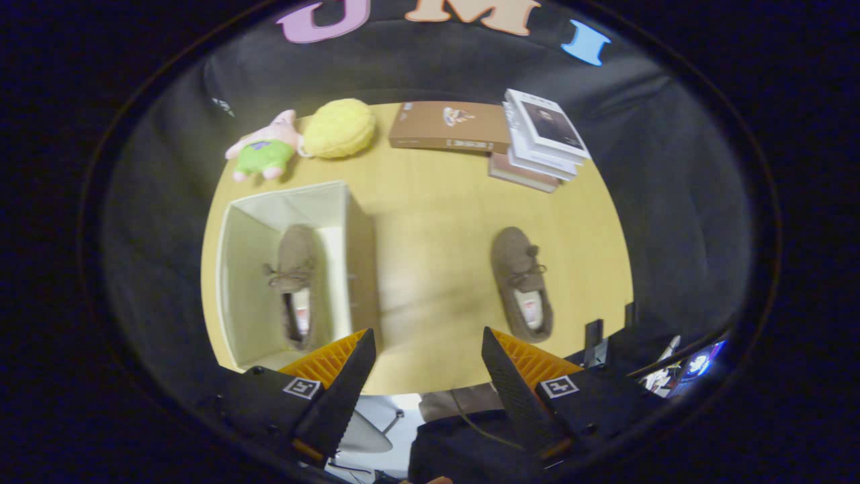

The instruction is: Open the storage box then place both shoes into the box .Put the left shoe in first, then the right shoe, with the right side of both shoes facing outward in a uniform manner.

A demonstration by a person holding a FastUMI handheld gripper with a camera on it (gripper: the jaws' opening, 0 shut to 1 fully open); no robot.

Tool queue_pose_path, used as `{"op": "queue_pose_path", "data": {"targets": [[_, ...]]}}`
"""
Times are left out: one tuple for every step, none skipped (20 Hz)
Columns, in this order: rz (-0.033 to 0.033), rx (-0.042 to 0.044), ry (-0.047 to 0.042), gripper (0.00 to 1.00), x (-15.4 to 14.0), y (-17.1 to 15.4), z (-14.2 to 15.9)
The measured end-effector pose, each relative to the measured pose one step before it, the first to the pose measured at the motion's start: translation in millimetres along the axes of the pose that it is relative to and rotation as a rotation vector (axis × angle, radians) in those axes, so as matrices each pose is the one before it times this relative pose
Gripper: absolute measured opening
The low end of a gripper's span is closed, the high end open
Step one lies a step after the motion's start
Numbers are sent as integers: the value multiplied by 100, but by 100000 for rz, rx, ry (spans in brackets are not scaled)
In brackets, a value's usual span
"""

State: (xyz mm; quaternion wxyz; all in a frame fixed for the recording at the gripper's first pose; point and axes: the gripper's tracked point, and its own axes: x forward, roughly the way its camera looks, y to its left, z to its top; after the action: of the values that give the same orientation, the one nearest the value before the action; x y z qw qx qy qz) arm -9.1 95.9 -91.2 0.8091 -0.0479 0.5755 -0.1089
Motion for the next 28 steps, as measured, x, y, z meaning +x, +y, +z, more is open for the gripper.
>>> {"op": "queue_pose_path", "data": {"targets": [[-3371,116,1685,100,781,-2248,-169],[-3703,157,1784,100,777,-2019,-178],[-3612,36,1809,100,875,-1919,-363],[-2526,-235,939,100,1297,-1645,76],[-2431,-4,1123,100,1235,-1312,131],[-1828,-176,940,99,1315,-1275,43],[-2082,-236,1529,99,1512,-1352,-30],[-1371,-143,1229,98,1222,-897,-63],[-1056,141,1276,97,1173,-693,62],[57,282,1065,97,1262,-531,145],[148,375,867,96,1367,-381,118],[-250,-184,1200,96,1281,-473,16],[210,-931,1315,93,1255,-321,-234],[362,-274,1007,91,1009,-173,48],[1640,123,268,89,1085,230,174],[2361,549,26,87,1004,394,204],[1819,406,281,85,993,295,-4],[1059,-38,576,83,821,95,-9],[778,-302,592,81,823,42,-100],[797,-261,585,79,761,46,-62],[1002,-94,207,77,785,81,-82],[689,34,67,75,718,25,30],[-351,-850,438,74,629,-220,-120],[1001,-201,-86,72,469,-18,20],[1082,969,-31,70,455,113,15],[805,891,376,59,292,84,41],[1788,1664,802,47,415,272,-162],[2929,1933,666,36,230,724,-52]]}}
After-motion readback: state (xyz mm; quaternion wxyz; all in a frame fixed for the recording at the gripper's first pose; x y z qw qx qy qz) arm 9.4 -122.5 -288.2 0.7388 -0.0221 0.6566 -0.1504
